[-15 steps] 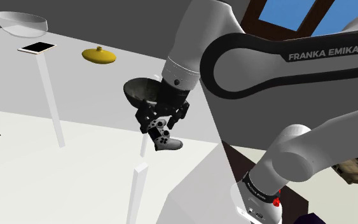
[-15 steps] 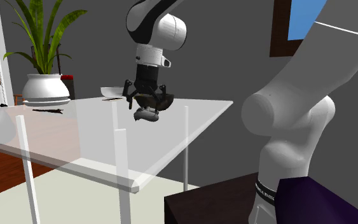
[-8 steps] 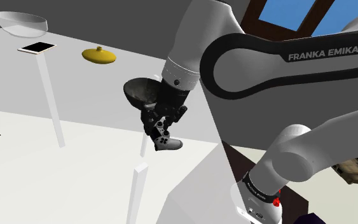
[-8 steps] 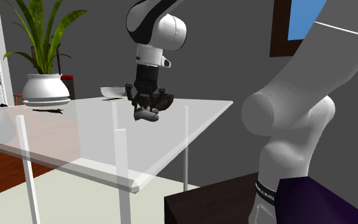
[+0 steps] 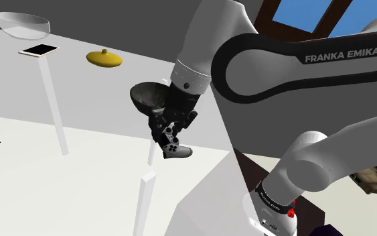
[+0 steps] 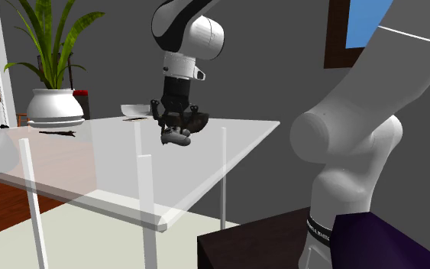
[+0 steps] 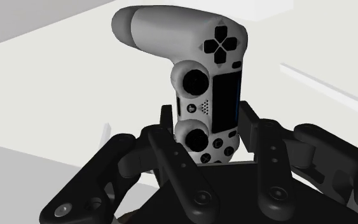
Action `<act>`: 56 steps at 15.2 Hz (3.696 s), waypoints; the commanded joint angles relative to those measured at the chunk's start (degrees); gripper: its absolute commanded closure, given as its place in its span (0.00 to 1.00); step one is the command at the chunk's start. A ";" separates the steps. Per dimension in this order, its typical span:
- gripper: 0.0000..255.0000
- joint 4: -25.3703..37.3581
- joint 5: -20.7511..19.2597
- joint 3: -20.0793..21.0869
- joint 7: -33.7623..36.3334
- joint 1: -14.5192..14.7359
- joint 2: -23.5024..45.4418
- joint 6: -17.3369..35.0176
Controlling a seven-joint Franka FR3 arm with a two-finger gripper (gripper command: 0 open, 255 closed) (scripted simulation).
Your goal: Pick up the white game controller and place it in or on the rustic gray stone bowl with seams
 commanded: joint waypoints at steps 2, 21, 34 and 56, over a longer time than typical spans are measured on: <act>1.00 1.52 -0.34 -0.62 0.11 -0.07 -0.57 -2.09; 1.00 14.69 -2.98 -4.30 1.55 -0.98 -2.06 -16.77; 1.00 26.50 -8.20 -6.65 -1.58 -5.41 7.85 -20.08; 1.00 25.88 -13.06 -7.20 -5.53 -8.61 19.73 -9.20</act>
